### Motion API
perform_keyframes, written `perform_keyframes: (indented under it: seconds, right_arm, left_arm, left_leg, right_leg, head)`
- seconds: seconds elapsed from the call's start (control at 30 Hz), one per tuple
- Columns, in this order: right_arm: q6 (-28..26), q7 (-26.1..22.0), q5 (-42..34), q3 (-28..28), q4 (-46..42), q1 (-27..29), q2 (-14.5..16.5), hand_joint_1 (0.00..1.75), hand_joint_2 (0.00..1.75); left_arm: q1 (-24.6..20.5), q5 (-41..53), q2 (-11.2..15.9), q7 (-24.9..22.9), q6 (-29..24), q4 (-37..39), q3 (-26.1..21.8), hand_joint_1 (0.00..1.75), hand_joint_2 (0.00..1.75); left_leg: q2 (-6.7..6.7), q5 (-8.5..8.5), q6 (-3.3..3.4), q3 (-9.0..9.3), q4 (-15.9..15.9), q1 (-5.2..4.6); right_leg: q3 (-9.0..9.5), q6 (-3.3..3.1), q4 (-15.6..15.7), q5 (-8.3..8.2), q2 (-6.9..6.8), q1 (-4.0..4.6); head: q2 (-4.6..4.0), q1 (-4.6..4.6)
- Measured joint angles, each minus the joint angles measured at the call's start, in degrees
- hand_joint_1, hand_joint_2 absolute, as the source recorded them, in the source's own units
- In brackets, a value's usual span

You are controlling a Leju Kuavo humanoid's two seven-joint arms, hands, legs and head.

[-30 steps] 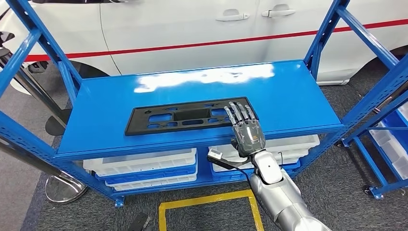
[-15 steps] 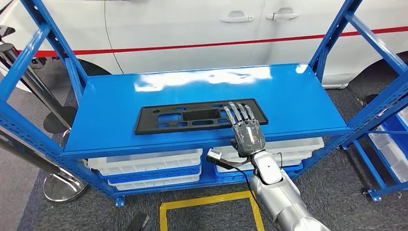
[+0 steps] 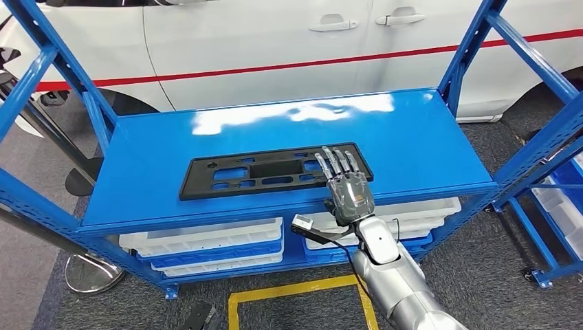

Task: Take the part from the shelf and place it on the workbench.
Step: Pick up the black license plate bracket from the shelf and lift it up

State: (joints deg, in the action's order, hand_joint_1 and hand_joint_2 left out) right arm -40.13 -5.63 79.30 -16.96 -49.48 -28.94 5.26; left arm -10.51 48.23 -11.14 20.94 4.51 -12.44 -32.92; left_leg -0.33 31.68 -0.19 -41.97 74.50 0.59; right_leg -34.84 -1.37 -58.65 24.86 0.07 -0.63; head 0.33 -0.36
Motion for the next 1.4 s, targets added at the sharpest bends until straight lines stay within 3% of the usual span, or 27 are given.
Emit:
perform_keyframes:
  seconds: [0.03,0.1,0.13,0.2,0.27,0.33,0.43,0.47,0.5,0.53,0.6,0.67,0.77,0.83,0.93,0.97,1.0,1.03,1.07,1.13,1.17,1.23,1.33,1.4]
  right_arm:
    - [0.0,-0.1,0.0,-0.1,0.0,0.1,0.2,0.0,1.75]
    - [0.0,-0.3,-0.1,-0.4,0.0,0.1,0.6,0.0,1.75]
    - [0.0,-0.3,-0.1,-0.5,0.0,0.1,0.8,0.0,1.75]
    - [0.0,-0.5,-0.2,-0.8,0.0,0.0,1.1,0.0,1.75]
    - [0.0,-0.6,-0.2,-1.0,0.0,0.0,1.2,0.0,1.75]
    - [0.0,-0.7,-0.3,-1.1,-0.1,-0.1,1.3,0.0,1.75]
    - [0.0,-1.0,-0.8,-1.5,0.0,0.0,1.3,0.0,1.75]
    - [0.0,-1.1,-1.0,-1.7,0.0,0.1,1.3,0.0,1.75]
    - [0.0,-1.2,-1.1,-2.0,0.0,0.1,1.3,0.0,1.75]
    - [0.0,-1.2,-1.1,-2.3,0.0,0.1,1.3,0.0,1.75]
    - [0.0,-1.2,-1.2,-3.0,0.0,0.0,1.4,0.0,1.75]
    - [0.0,-1.2,-1.3,-3.4,0.0,-0.1,1.7,0.0,1.75]
    - [0.0,-1.2,-1.9,-4.2,0.0,-0.2,1.9,0.0,1.75]
    - [0.0,-1.2,-2.5,-4.7,0.0,-0.5,2.1,0.0,1.75]
    - [0.0,-1.0,-3.0,-5.5,0.0,-0.9,2.2,0.0,1.75]
    - [0.0,-1.0,-3.1,-5.7,0.1,-0.9,2.2,0.0,1.75]
    - [0.0,-1.0,-3.2,-5.8,0.1,-0.9,2.2,0.0,1.75]
    - [0.0,-1.0,-3.2,-5.9,0.1,-0.9,2.2,0.0,1.75]
    - [0.0,-1.0,-3.3,-6.0,0.1,-0.9,2.2,0.0,1.75]
    - [0.0,-0.9,-3.3,-6.1,0.1,-0.9,2.2,0.0,1.75]
    - [0.0,-0.9,-3.5,-6.2,0.1,-1.0,2.3,0.0,1.75]
    - [0.0,-0.9,-4.0,-6.2,0.1,-1.1,2.3,0.0,1.75]
    - [0.0,-0.9,-4.3,-6.3,0.0,-1.3,2.3,0.0,1.75]
    - [0.0,-0.9,-4.4,-6.3,0.0,-1.4,2.3,0.0,1.75]
  left_arm:
    - [0.0,0.0,0.0,0.0,0.0,0.0,0.0,0.0,0.0]
    - [-0.1,0.0,0.0,0.0,-0.1,0.0,0.0,0.0,0.0]
    - [-0.2,0.0,0.0,0.0,-0.1,0.0,0.0,0.0,0.0]
    - [-0.3,0.0,0.0,0.0,-0.1,0.0,0.0,0.0,0.0]
    - [-0.3,0.0,0.0,0.0,-0.1,0.0,0.0,0.0,0.0]
    - [-0.4,0.0,-0.1,0.1,-0.1,0.0,0.0,0.0,0.0]
    - [-0.5,-0.1,-0.1,0.1,-0.1,0.0,0.0,0.0,0.0]
    - [-0.5,-0.1,-0.1,0.1,-0.1,0.0,0.0,0.0,0.0]
    - [-0.5,-0.1,-0.1,0.1,-0.1,0.0,0.0,0.0,0.0]
    - [-0.5,-0.1,-0.1,0.1,-0.1,0.0,0.0,0.0,0.0]
    - [-0.5,-0.2,-0.2,0.2,-0.1,0.0,0.0,0.0,0.0]
    - [-0.6,-0.3,-0.2,0.2,-0.1,0.0,0.0,0.0,0.0]
    - [-0.7,-0.4,-0.2,0.6,0.0,0.0,0.0,0.0,0.0]
    - [-0.8,-0.4,-0.2,1.0,0.2,0.0,0.0,0.0,0.0]
    - [-0.8,-0.3,-0.2,1.2,0.3,0.0,0.1,0.0,0.0]
    - [-0.7,-0.3,-0.2,1.2,0.3,0.0,0.1,0.0,0.0]
    - [-0.6,-0.3,-0.2,1.2,0.3,0.0,0.1,0.0,0.0]
    - [-0.6,-0.3,-0.2,1.2,0.3,0.0,0.1,0.0,0.0]
    - [-0.6,-0.3,-0.2,1.3,0.2,0.0,0.1,0.0,0.0]
    - [-0.6,-0.3,-0.2,1.3,0.2,0.0,0.1,0.0,0.0]
    - [-0.7,-0.3,-0.2,1.3,0.2,0.0,0.1,0.0,0.0]
    - [-0.7,-0.3,-0.1,1.3,0.1,0.0,0.1,0.0,0.0]
    - [-0.7,-0.3,-0.2,1.4,0.0,0.0,0.2,0.0,0.0]
    - [-0.8,-0.3,-0.2,1.4,0.0,0.0,0.3,0.0,0.0]
  left_leg:
    - [0.01,-1.75,0.0,0.59,-1.9,0.06]
    - [0.07,-5.84,0.24,3.84,-9.4,0.06]
    - [0.07,-6.98,0.44,5.33,-12.6,-0.01]
    - [0.01,-7.22,0.84,6.53,-15.2,-0.23]
    - [-0.08,-7.33,1.41,6.71,-15.6,-0.18]
    - [-0.06,-7.54,2.12,7.1,-16.2,0.04]
    - [-0.01,-7.52,2.79,7.32,-16.4,0.06]
    - [-0.01,-7.47,2.83,7.32,-16.4,0.04]
    - [-0.03,-7.39,2.83,7.34,-16.3,0.03]
    - [-0.05,-7.3,2.75,7.39,-16.2,0.04]
    - [-0.09,-7.03,2.43,7.56,-16.0,0.04]
    - [-0.12,-6.76,1.89,7.55,-15.7,-0.17]
    - [-0.1,-6.63,0.91,7.51,-15.8,-0.24]
    - [-0.05,-5.64,0.29,7.03,-14.5,-0.03]
    - [-0.01,-1.12,-0.23,2.28,-4.7,0.1]
    - [-0.01,-0.13,-0.32,0.43,-1.4,0.11]
    - [0.0,-0.18,-0.33,-0.65,0.3,0.11]
    - [0.0,-1.37,-0.25,-0.65,-0.3,0.1]
    - [0.0,-3.42,-0.05,0.52,-3.1,0.08]
    - [0.02,-7.12,0.59,4.27,-11.2,-0.1]
    - [0.02,-7.87,0.86,5.65,-14.0,-0.23]
    - [-0.02,-7.57,1.28,6.56,-15.7,-0.55]
    - [-0.08,-7.55,2.08,7.32,-16.6,-0.25]
    - [0.0,-7.54,2.54,8.03,-17.1,0.0]
  right_leg:
    - [0.11,0.07,-0.1,0.16,0.04,-0.01]
    - [0.38,0.37,-0.3,0.55,0.11,0.03]
    - [0.44,0.6,-0.5,0.73,0.14,0.14]
    - [0.44,1.12,-0.6,0.91,0.15,0.31]
    - [0.51,1.71,-0.5,1.05,0.1,0.27]
    - [-0.13,2.3,-2.2,2.31,0.07,0.15]
    - [-4.99,2.93,-12.0,6.89,0.05,-0.08]
    - [-6.57,3.07,-14.8,7.65,0.04,-0.15]
    - [-7.3,3.14,-15.7,7.32,0.03,-0.21]
    - [-6.96,3.14,-14.5,5.98,0.0,-0.27]
    - [-3.86,2.94,-7.6,2.08,-0.03,-0.33]
    - [-1.27,2.49,-2.0,0.12,-0.02,-0.16]
    - [-0.77,1.49,-0.7,0.05,0.1,0.09]
    - [-0.44,0.69,-0.3,-0.02,0.1,0.0]
    - [-0.07,-0.15,-0.1,0.18,-0.01,0.04]
    - [-0.02,-0.25,-0.1,0.25,-0.02,0.13]
    - [0.05,-0.31,-0.1,0.33,-0.01,0.22]
    - [0.17,-0.31,-0.2,0.44,0.02,0.29]
    - [0.38,-0.27,-0.2,0.58,0.05,0.35]
    - [0.83,0.01,-0.3,1.0,0.09,0.55]
    - [0.93,0.23,-0.4,1.16,0.08,0.63]
    - [0.95,0.78,-0.4,1.37,0.08,0.67]
    - [0.9,1.74,-1.2,2.15,0.02,0.56]
    - [-1.6,2.22,-6.2,4.42,-0.01,0.38]
  head:
    - [0.0,-0.01]
    - [0.0,0.0]
    - [0.0,0.01]
    - [0.0,0.03]
    - [0.0,0.02]
    - [0.0,0.02]
    - [0.0,0.04]
    - [0.0,0.05]
    - [0.0,0.04]
    - [0.0,0.05]
    - [0.0,0.05]
    - [0.0,0.04]
    - [0.0,0.03]
    - [0.0,0.03]
    - [0.0,0.01]
    - [0.0,0.02]
    - [0.0,0.02]
    - [0.0,0.01]
    - [0.0,0.01]
    - [0.0,0.02]
    - [0.0,0.02]
    - [0.0,0.02]
    - [0.0,0.04]
    - [0.0,0.04]
